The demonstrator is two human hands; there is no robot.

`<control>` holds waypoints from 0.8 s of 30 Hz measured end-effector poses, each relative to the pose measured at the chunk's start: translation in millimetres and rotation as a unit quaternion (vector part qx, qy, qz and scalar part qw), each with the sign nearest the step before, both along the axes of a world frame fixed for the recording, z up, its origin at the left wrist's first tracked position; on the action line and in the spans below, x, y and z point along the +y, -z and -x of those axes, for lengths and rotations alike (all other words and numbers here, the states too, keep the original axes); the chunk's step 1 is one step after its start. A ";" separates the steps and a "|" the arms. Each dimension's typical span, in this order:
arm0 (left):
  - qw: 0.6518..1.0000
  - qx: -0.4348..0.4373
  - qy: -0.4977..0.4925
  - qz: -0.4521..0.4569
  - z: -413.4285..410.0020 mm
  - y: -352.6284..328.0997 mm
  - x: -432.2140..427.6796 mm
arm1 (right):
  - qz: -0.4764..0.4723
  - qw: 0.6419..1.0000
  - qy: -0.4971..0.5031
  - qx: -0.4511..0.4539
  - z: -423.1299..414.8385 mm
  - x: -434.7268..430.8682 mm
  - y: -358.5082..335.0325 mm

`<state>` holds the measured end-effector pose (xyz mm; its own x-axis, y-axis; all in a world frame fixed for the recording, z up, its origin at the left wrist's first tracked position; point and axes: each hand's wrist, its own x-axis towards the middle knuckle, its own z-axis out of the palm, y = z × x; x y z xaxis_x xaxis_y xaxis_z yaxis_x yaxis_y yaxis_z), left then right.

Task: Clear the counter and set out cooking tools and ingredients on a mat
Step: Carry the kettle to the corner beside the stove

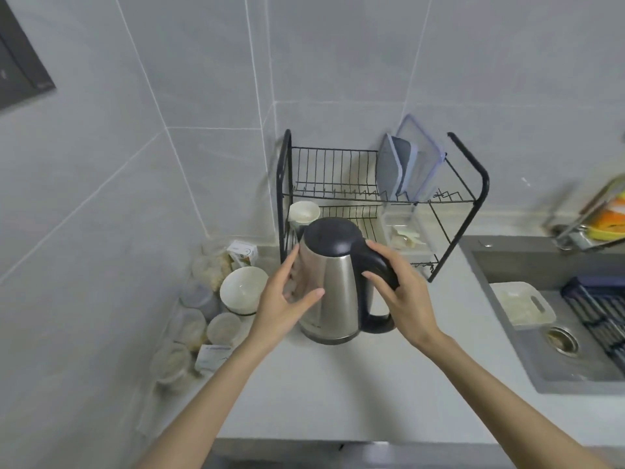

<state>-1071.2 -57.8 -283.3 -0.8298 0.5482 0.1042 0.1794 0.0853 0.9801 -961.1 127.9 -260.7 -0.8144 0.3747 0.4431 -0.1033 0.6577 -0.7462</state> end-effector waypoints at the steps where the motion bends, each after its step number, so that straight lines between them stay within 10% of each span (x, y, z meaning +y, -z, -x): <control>1: 1.000 0.003 0.013 -0.005 -2.3 -5.0 2.1 | 0.003 1.000 0.012 0.006 -7.3 -0.8 -4.1; 24: 0.915 0.100 0.387 -0.053 -190.9 -67.6 206.7 | -0.009 0.917 0.387 0.098 -298.9 52.2 -64.5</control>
